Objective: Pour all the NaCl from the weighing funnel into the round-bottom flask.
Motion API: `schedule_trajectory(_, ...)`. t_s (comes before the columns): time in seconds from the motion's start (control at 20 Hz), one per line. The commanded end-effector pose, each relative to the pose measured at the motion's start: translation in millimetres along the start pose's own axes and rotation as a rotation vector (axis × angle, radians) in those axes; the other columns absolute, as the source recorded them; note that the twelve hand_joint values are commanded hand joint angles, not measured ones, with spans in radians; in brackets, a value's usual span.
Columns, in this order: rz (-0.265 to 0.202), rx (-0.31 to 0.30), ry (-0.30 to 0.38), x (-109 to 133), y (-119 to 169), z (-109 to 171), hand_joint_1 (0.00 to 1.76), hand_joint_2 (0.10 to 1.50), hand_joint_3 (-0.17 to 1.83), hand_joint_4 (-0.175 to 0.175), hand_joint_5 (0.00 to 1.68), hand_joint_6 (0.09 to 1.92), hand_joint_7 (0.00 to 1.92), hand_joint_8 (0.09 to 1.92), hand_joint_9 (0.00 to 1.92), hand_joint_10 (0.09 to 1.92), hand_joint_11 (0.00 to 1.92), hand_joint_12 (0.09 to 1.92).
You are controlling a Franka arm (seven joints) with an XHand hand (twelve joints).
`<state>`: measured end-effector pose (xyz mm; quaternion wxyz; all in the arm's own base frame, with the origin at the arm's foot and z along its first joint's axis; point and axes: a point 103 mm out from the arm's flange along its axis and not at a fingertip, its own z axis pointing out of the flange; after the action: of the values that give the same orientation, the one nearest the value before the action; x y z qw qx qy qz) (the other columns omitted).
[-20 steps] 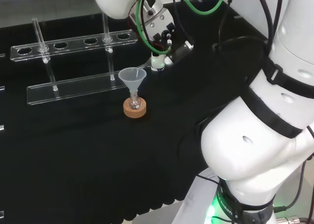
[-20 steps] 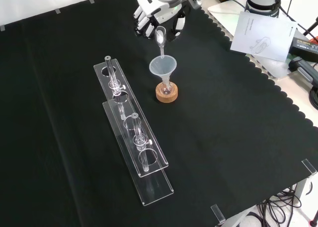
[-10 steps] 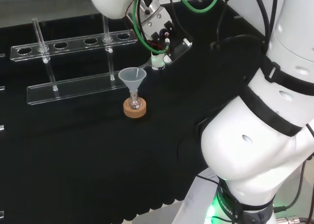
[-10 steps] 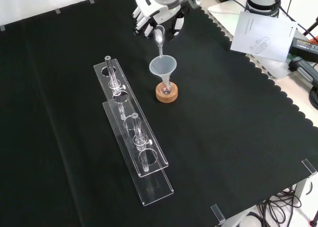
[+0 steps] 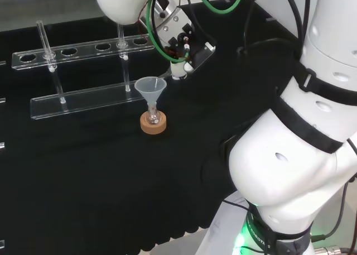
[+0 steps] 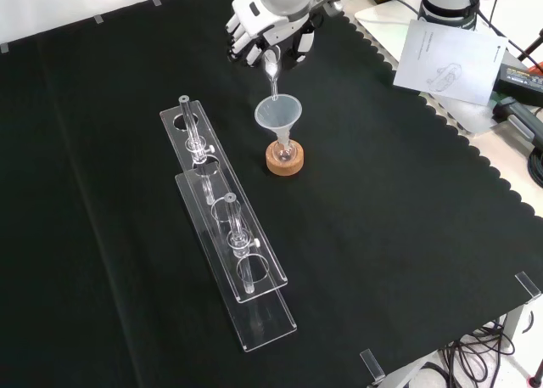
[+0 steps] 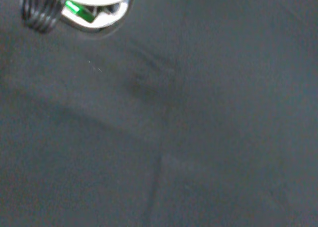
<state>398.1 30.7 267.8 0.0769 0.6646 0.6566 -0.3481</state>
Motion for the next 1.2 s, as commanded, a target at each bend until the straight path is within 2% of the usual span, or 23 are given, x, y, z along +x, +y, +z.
schedule_trajectory(0.05, 0.0, 0.004, -0.031, 2.5, 1.0, -3.2, 1.1, 0.67, 0.71, 0.175, 1.19, 0.85, 0.53, 0.67, 0.8, 0.46, 0.67, 1.15)
schedule_trajectory(0.85, 0.004, 0.007, -0.088, 5.5, 2.7, -11.1, 1.1, 0.66, 0.71, 0.175, 1.19, 0.84, 0.53, 0.67, 0.8, 0.46, 0.68, 1.14)
schedule_trajectory(1.2, 0.007, -0.022, -0.083, 4.4, 0.4, -14.7, 1.1, 0.66, 0.71, 0.175, 1.19, 0.84, 0.53, 0.67, 0.8, 0.46, 0.68, 1.13)
